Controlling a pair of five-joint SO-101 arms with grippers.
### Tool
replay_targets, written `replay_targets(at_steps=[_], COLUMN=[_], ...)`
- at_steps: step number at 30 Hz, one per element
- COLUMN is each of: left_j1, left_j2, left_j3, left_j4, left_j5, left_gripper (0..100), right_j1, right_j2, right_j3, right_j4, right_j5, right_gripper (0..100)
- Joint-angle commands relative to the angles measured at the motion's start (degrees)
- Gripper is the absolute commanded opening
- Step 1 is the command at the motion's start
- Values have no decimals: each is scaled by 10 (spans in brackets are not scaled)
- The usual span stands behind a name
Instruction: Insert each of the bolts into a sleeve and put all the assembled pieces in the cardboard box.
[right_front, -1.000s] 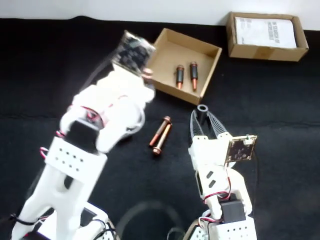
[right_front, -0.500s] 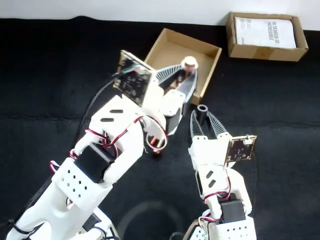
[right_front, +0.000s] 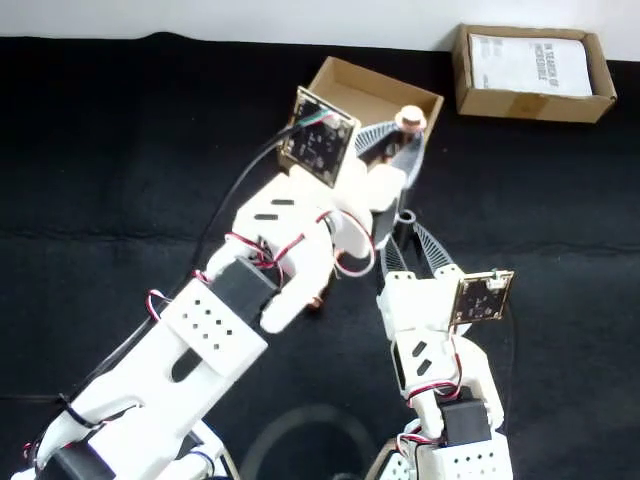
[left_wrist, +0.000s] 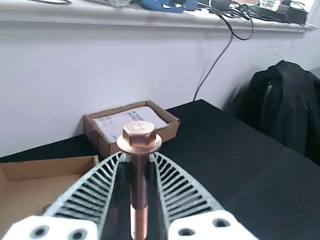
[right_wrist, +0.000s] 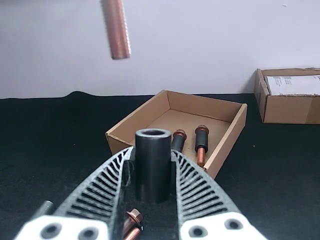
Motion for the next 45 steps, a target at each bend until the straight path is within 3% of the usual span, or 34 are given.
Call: replay_targets(at_steps=[1,6,32,40,45], left_j1=[15,20,19,45,80], left_j2=[0,0,80,40,13], left_j3=[22,53,24,49,109], left_j4=[-15,-15,-31,101,113], left_j5=[43,105,104,107,107], left_gripper=[9,9,9,9,9], right_j1=[-6,-6,-6,-6,-6], right_j2=[-5,-5,-5,-5,-5], right_j3=[73,73,73,73,73], right_j4=[-16,-32,-30,-30,-30], right_j5=[-5,-5,-5,-5,-5], right_gripper=[7,7,7,7,7])
